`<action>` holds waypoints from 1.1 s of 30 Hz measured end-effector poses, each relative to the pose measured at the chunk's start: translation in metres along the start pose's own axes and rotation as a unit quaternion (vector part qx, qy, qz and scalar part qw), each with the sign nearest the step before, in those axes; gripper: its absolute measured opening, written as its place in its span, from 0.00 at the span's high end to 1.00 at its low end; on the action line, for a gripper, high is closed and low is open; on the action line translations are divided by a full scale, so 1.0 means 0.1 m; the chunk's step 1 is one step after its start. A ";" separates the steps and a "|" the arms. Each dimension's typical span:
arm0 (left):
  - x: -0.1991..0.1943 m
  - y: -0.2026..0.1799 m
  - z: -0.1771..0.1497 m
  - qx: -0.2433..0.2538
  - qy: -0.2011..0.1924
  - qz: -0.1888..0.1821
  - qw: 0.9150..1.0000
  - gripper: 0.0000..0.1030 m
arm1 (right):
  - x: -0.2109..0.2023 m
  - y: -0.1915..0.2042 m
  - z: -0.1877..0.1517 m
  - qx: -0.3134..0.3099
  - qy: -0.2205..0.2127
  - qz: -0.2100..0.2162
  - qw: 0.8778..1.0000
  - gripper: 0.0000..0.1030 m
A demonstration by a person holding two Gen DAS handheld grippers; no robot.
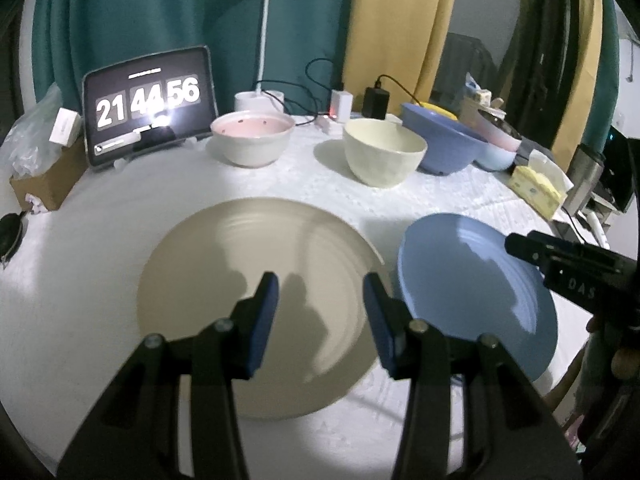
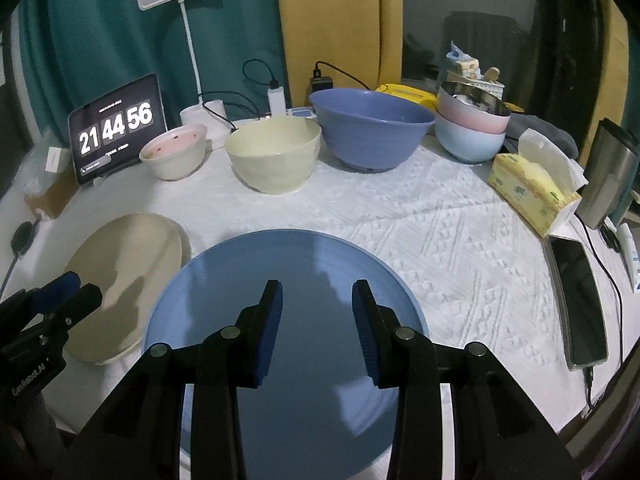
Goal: Organize plates and bowls
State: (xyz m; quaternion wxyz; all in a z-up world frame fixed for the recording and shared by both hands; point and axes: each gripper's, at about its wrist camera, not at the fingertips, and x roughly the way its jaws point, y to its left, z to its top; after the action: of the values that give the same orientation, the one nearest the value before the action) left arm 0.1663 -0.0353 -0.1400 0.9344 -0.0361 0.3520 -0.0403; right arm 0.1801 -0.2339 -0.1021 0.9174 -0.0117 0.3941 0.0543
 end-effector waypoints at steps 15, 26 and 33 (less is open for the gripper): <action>0.05 0.28 0.09 -0.021 -0.004 0.011 1.000 0.55 | 0.13 0.25 0.15 -0.020 0.007 0.006 1.000 0.63; 0.08 0.56 0.12 -0.039 -0.007 0.033 0.999 0.55 | 0.26 0.48 0.26 -0.037 0.015 0.013 0.999 0.63; 0.11 0.76 0.13 -0.051 -0.006 0.052 0.997 0.54 | 0.36 0.63 0.31 -0.049 0.023 0.021 0.998 0.63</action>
State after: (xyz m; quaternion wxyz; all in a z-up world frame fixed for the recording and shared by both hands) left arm 0.1871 0.0401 -0.1447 0.9342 -0.0659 0.3494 0.0272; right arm 0.2208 -0.1655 -0.1055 0.9050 -0.0494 0.4123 0.0922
